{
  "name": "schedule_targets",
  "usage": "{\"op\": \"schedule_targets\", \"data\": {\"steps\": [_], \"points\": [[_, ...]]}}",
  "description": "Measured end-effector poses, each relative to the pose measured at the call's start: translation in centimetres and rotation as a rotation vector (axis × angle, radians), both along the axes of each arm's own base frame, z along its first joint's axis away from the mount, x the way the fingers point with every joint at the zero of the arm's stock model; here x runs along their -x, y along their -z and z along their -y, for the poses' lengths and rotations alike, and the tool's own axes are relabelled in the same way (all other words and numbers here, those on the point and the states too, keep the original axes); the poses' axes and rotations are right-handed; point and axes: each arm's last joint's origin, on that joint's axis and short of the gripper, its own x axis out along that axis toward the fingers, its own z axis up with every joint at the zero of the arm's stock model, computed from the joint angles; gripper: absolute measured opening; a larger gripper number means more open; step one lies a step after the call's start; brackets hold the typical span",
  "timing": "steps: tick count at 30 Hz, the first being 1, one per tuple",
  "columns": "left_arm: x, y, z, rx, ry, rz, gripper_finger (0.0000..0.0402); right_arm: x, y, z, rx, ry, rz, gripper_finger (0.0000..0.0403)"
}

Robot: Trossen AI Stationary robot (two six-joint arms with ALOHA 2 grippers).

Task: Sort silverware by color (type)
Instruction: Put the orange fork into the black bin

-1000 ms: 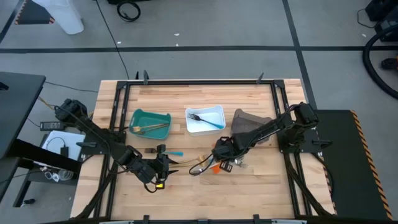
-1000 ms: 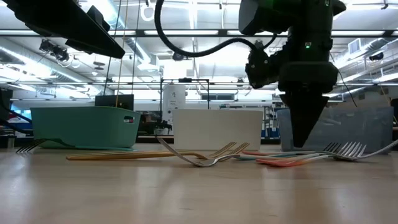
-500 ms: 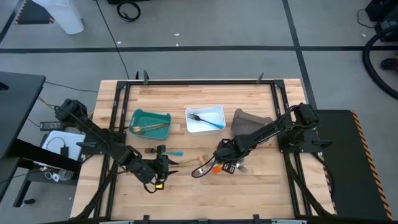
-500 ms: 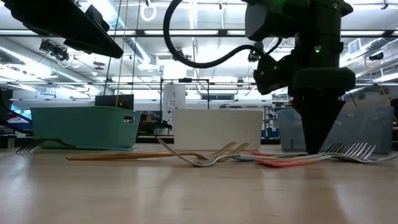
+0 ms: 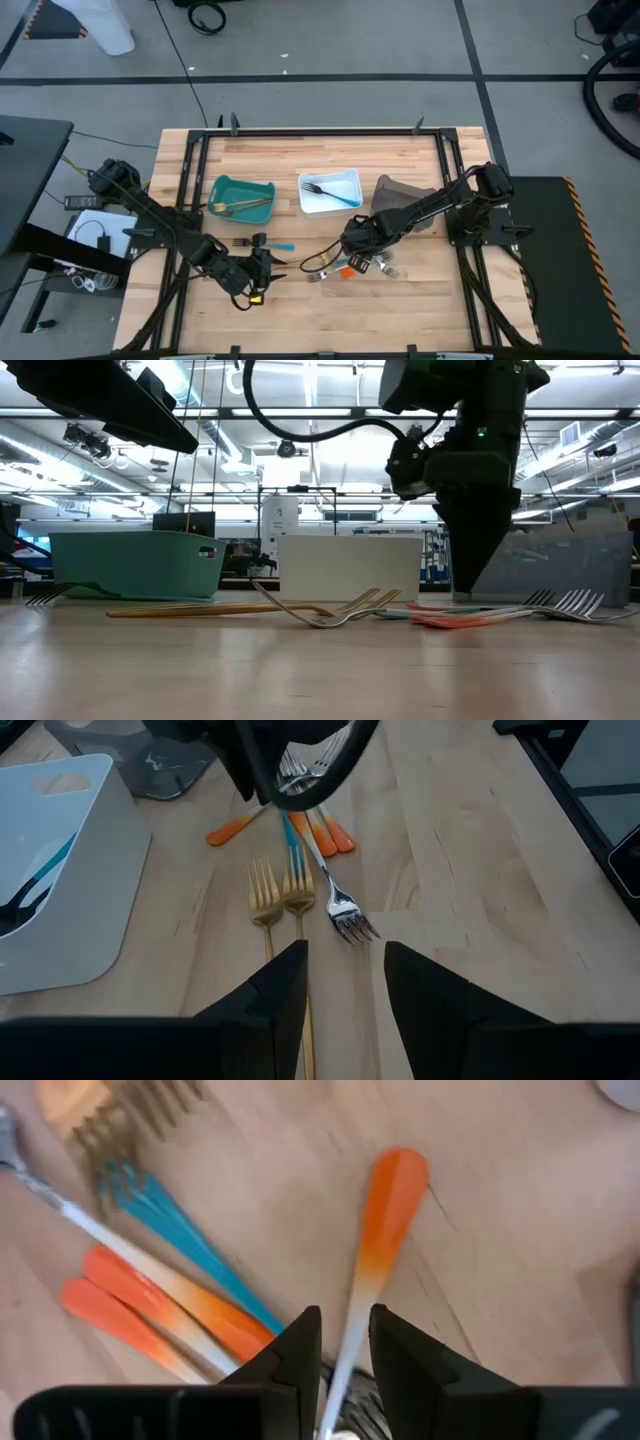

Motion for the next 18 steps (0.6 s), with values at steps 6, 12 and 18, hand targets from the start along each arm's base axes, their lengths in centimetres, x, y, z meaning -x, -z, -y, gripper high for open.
{"op": "schedule_targets", "data": {"steps": [6,12,18], "points": [[0.0,0.0,0.0,0.0,0.0,-0.001,0.0144,0.5,1.1,0.1,-0.019,0.064,0.011,0.0094],[0.0,0.0,0.0,-0.003,0.0,-0.005,0.0144,1.3,2.4,0.2,-0.076,0.135,0.005,0.0094],[0.0,0.0,0.0,-0.004,0.0,-0.005,0.0144,1.8,2.4,-0.2,-0.078,0.126,-0.048,0.0083]]}}
